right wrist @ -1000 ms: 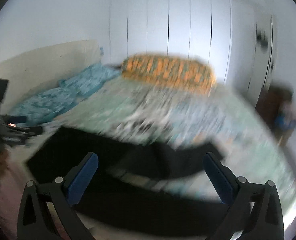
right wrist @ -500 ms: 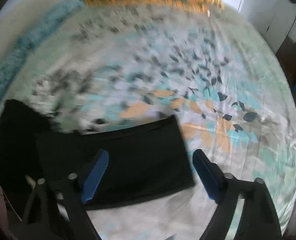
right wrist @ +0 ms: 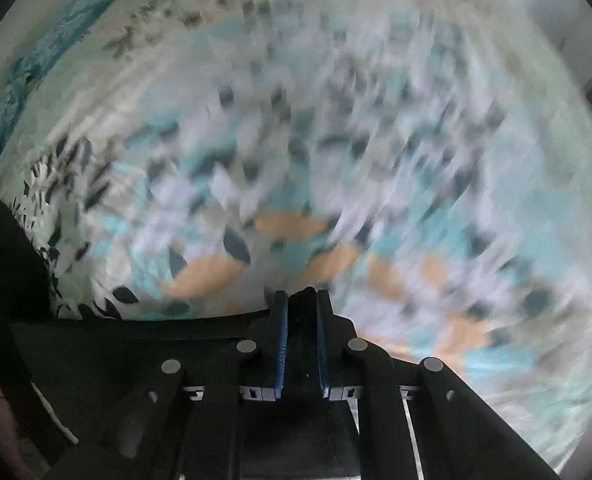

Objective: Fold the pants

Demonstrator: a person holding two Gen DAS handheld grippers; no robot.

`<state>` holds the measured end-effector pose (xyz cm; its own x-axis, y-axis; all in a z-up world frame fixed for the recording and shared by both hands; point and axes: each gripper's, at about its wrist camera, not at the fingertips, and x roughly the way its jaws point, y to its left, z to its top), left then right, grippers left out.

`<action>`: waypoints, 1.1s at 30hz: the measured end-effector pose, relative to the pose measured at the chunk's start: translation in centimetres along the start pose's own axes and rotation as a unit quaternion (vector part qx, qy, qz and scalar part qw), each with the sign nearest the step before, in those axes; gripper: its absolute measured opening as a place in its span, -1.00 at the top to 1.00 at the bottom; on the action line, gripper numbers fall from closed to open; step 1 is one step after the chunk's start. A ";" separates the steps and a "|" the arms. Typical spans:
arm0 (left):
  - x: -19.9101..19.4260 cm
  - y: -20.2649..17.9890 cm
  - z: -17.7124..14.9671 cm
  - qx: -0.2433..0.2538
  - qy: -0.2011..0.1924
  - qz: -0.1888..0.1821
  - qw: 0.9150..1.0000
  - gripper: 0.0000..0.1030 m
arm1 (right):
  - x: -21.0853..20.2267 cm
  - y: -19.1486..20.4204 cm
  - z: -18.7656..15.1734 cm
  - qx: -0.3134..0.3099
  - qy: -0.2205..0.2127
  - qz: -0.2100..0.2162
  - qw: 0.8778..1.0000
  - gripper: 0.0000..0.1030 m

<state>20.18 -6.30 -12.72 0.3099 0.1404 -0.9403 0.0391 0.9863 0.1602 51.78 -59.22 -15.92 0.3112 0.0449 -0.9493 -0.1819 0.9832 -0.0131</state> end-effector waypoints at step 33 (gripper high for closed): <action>22.0 16.4 19.9 -0.100 -0.039 0.322 0.941 -0.99 | 4.4 4.9 -7.9 0.119 -0.030 -0.042 0.992 -1.00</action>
<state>46.57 11.22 -24.85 0.2766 0.7157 -0.6413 -0.3578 0.6961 0.6225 44.89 -55.59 -22.62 0.3717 -0.0351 -0.9277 0.0699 0.9975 -0.0097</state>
